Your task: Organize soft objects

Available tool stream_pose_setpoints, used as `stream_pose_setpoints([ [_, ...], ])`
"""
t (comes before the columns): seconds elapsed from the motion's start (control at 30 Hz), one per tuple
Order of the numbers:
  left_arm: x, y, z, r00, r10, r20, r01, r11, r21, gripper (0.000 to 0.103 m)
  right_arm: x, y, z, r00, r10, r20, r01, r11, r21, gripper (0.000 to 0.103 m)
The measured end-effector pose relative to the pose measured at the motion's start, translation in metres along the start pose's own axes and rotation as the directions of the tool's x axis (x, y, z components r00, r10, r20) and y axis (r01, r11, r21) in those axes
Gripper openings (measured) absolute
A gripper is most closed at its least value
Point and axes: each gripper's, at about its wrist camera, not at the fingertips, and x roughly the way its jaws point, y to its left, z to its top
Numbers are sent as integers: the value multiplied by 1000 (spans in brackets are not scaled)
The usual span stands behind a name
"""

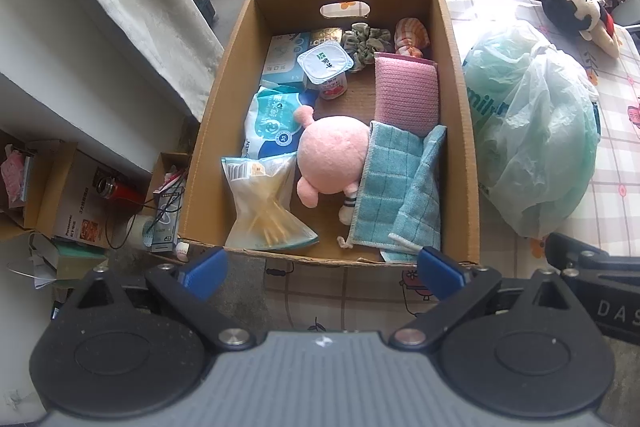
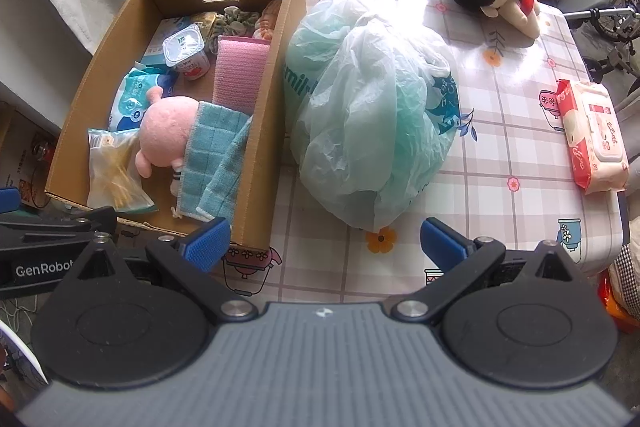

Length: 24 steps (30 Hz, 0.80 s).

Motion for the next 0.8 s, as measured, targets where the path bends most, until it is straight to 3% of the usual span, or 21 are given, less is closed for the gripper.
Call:
stream_pose_setpoints([
  [0.8, 2, -3, -3, 1000, 3, -5, -3, 1000, -5, 101, -1, 1, -2, 1000, -28, -13, 28, 1000, -11, 102],
])
